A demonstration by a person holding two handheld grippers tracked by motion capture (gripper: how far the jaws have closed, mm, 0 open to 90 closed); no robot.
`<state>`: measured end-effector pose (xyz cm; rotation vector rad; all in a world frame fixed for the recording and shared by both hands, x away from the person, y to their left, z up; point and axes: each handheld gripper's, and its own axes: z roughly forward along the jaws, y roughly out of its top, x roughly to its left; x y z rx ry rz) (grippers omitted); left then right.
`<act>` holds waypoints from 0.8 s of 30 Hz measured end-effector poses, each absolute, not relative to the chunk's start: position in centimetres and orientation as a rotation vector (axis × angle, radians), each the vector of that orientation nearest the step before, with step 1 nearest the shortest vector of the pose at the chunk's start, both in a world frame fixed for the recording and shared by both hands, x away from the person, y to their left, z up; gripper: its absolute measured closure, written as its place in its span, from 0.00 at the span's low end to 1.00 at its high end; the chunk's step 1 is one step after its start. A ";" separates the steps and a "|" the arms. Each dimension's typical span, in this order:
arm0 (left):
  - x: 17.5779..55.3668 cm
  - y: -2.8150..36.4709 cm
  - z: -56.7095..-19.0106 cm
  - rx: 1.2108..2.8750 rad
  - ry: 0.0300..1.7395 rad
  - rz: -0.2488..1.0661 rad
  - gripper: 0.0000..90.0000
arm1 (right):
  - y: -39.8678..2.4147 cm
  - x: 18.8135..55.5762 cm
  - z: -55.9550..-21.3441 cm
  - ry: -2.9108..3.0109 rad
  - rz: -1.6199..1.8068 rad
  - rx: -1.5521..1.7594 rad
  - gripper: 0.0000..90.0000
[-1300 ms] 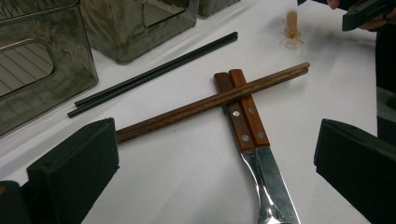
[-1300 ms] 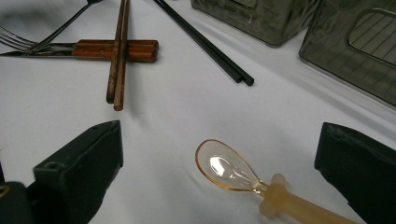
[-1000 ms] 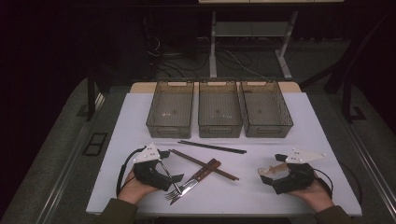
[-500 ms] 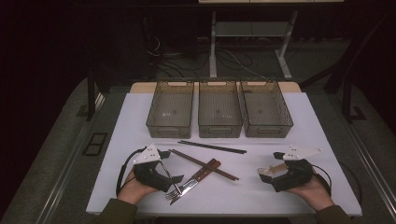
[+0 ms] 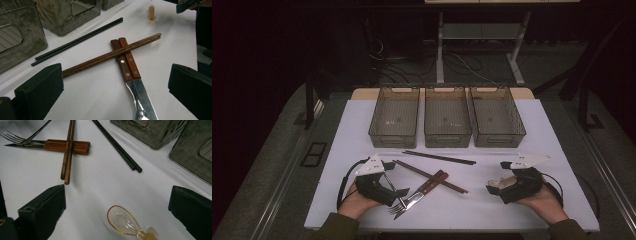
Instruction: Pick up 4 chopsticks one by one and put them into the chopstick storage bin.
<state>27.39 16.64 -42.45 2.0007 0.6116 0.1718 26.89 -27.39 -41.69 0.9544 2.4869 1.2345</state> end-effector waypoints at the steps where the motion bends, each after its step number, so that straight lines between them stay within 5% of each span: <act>1: 27.4 16.6 -42.4 1.998 0.614 0.173 0.00 | -27.4 27.0 -41.7 2.488 1.242 0.952 0.02; 24: 27.4 16.7 -42.4 1.996 0.611 0.172 0.00 | -25.4 29.0 -41.4 2.504 1.268 0.909 0.04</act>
